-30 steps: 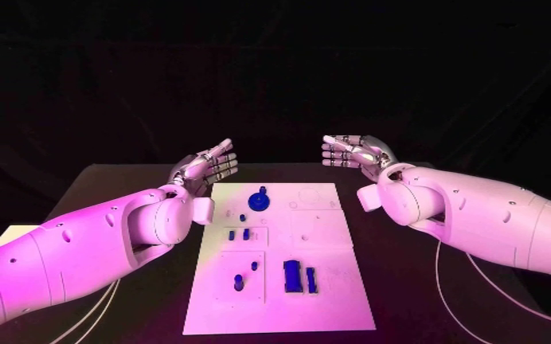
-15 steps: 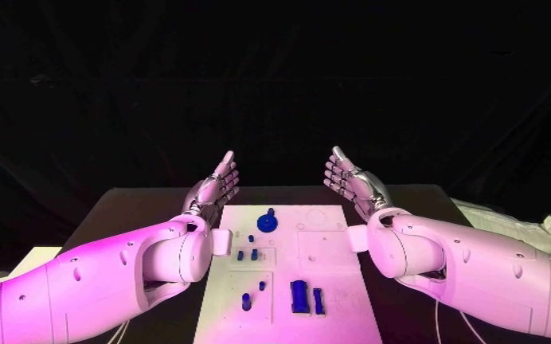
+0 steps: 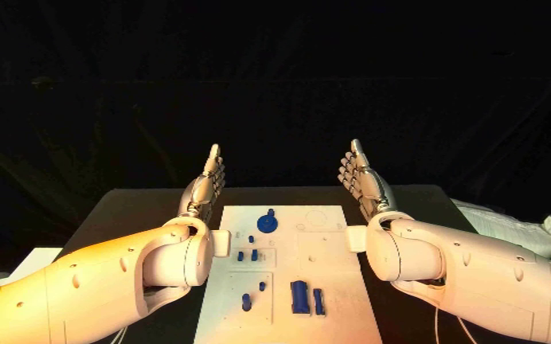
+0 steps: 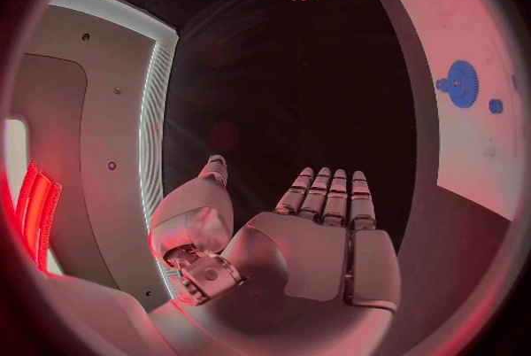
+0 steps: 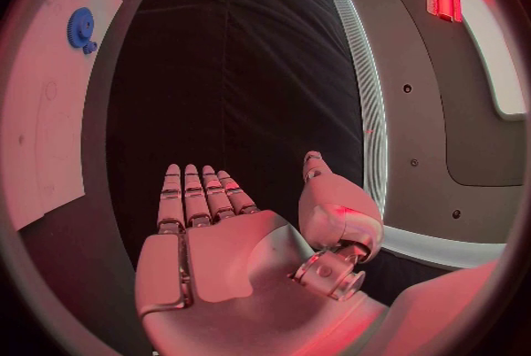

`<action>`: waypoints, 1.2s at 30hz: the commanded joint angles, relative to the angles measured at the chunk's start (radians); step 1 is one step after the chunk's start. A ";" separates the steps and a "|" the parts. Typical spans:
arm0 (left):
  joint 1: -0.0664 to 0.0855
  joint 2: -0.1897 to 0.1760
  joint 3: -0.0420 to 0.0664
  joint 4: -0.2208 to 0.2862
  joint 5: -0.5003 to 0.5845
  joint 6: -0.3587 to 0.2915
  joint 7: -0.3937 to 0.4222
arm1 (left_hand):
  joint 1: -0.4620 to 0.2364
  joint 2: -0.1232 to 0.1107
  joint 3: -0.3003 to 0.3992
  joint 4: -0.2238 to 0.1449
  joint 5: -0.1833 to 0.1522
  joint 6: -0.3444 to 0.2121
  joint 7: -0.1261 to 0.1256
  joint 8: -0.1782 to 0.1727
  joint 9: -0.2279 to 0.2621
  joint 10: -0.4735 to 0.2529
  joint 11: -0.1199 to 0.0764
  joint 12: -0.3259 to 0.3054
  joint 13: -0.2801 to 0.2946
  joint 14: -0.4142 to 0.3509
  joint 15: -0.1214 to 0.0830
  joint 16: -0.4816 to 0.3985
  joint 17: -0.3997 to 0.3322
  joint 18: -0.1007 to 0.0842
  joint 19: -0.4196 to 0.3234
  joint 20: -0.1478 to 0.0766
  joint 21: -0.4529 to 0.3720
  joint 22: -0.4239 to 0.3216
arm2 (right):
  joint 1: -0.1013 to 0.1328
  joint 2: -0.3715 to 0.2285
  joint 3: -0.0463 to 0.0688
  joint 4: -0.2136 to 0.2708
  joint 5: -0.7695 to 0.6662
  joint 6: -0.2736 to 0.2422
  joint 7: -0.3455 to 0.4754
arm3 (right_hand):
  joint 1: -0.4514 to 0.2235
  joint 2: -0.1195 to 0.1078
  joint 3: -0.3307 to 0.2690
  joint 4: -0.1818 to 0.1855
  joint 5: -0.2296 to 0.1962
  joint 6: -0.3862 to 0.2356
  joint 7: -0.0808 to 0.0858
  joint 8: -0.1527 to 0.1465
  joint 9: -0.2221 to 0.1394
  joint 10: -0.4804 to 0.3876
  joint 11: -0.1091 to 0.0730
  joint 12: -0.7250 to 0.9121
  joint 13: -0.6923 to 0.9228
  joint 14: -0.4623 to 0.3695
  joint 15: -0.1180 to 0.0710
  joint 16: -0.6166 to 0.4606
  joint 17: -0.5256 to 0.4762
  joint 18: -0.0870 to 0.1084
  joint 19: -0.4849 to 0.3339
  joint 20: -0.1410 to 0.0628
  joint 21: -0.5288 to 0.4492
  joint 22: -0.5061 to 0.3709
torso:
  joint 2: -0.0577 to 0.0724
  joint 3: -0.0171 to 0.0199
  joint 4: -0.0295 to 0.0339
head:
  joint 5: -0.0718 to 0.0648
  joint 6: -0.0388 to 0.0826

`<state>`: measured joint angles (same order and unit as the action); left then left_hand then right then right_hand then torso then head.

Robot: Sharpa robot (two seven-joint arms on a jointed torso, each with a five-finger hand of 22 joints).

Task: Assemble the parts on the task board

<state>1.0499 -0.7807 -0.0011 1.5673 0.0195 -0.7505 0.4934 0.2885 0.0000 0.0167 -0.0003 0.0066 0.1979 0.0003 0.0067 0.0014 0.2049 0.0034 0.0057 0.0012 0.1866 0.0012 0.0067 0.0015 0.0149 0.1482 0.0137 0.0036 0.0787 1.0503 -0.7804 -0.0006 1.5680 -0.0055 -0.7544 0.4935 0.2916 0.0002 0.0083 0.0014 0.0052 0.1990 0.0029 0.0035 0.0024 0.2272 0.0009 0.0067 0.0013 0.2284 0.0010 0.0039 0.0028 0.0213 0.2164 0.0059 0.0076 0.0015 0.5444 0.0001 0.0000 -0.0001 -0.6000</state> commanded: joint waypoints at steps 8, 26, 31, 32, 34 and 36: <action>0.000 0.001 0.001 0.003 -0.020 -0.019 0.027 | -0.141 0.000 -0.017 0.000 -0.007 -0.096 0.000 -0.007 -0.001 -0.100 -0.003 -0.006 -0.001 -0.090 -0.001 -0.007 -0.002 -0.015 -0.070 -0.014 -0.004 -0.079 | 0.000 0.000 0.001 0.002 0.005 -0.016 0.027 | -0.141 0.000 -0.008 -0.001 -0.005 -0.097 -0.003 -0.003 -0.002 -0.111 -0.001 -0.007 -0.001 -0.111 -0.001 -0.004 -0.003 -0.021 -0.105 -0.006 -0.008 -0.001 | 0.000 -0.0001 0.0000 | 0.000 0.000; 0.000 0.001 0.001 0.003 -0.020 -0.019 0.027 | -0.289 0.000 -0.017 0.000 -0.007 -0.198 0.000 -0.007 -0.001 -0.205 -0.003 -0.006 -0.001 -0.187 -0.001 -0.007 -0.002 -0.015 -0.148 -0.014 -0.004 -0.079 | 0.000 0.000 0.001 0.002 0.005 -0.016 0.027 | -0.292 0.000 -0.008 -0.001 -0.005 -0.199 -0.003 -0.003 -0.002 -0.227 -0.001 -0.007 -0.001 -0.228 -0.001 -0.004 -0.003 -0.021 -0.216 -0.006 -0.008 -0.001 | 0.000 -0.0001 0.0000 | 0.000 0.000; 0.000 0.001 0.001 0.003 -0.020 -0.019 0.027 | -0.289 0.000 -0.017 0.000 -0.007 -0.198 0.000 -0.007 -0.001 -0.205 -0.003 -0.006 -0.001 -0.187 -0.001 -0.007 -0.002 -0.015 -0.148 -0.014 -0.004 -0.079 | 0.000 0.000 0.001 0.002 0.005 -0.016 0.027 | -0.292 0.000 -0.008 -0.001 -0.005 -0.199 -0.003 -0.003 -0.002 -0.227 -0.001 -0.007 -0.001 -0.228 -0.001 -0.004 -0.003 -0.021 -0.216 -0.006 -0.008 -0.001 | 0.000 -0.0001 0.0000 | 0.000 0.000; 0.000 0.001 0.001 0.003 -0.020 -0.019 0.027 | -0.289 0.000 -0.017 0.000 -0.007 -0.198 0.000 -0.007 -0.001 -0.205 -0.003 -0.006 -0.001 -0.187 -0.001 -0.007 -0.002 -0.015 -0.148 -0.014 -0.004 -0.079 | 0.000 0.000 0.001 0.002 0.005 -0.016 0.027 | -0.292 0.000 -0.008 -0.001 -0.005 -0.199 -0.003 -0.003 -0.002 -0.227 -0.001 -0.007 -0.001 -0.228 -0.001 -0.004 -0.003 -0.021 -0.216 -0.006 -0.008 -0.001 | 0.000 -0.0001 0.0000 | 0.000 0.000; 0.000 0.001 0.001 0.003 -0.020 -0.019 0.027 | -0.289 0.000 -0.017 0.000 -0.007 -0.198 0.000 -0.007 -0.001 -0.205 -0.003 -0.006 -0.001 -0.187 -0.001 -0.007 -0.002 -0.015 -0.148 -0.014 -0.004 -0.079 | 0.000 0.000 0.001 0.002 0.005 -0.016 0.027 | -0.292 0.000 -0.008 -0.001 -0.005 -0.199 -0.003 -0.003 -0.002 -0.227 -0.001 -0.007 -0.001 -0.228 -0.001 -0.004 -0.003 -0.021 -0.216 -0.006 -0.008 -0.001 | 0.000 -0.0001 0.0000 | 0.000 0.000; 0.000 0.001 0.001 0.003 -0.020 -0.019 0.027 | -0.289 0.000 -0.017 0.000 -0.007 -0.198 0.000 -0.007 -0.001 -0.205 -0.003 -0.006 -0.001 -0.187 -0.001 -0.007 -0.002 -0.015 -0.148 -0.014 -0.004 -0.079 | 0.000 0.000 0.001 0.002 0.005 -0.016 0.027 | -0.292 0.000 -0.008 -0.001 -0.005 -0.199 -0.003 -0.003 -0.002 -0.227 -0.001 -0.007 -0.001 -0.228 -0.001 -0.004 -0.003 -0.021 -0.216 -0.006 -0.008 -0.001 | 0.000 -0.0001 0.0000 | 0.000 0.000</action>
<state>1.0497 -0.7809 -0.0011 1.5677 0.0112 -0.7686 0.5021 0.0077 0.0000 0.0056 -0.0003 0.0068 0.0050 -0.0005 0.0068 0.0015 0.0053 -0.0001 0.0057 0.0012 0.0055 0.0003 0.0067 0.0009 0.0150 0.0036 0.0002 0.0036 0.0009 1.0503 -0.7804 -0.0006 1.5684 0.0061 -0.7723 0.5057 0.0055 -0.0002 0.0056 -0.0013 0.0053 0.0035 -0.0003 0.0033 0.0017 0.0048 -0.0006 0.0067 0.0017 0.0051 -0.0001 0.0040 0.0017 0.0058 0.0047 0.0003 0.0037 0.0009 0.5442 0.0000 0.0000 0.0000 -0.5999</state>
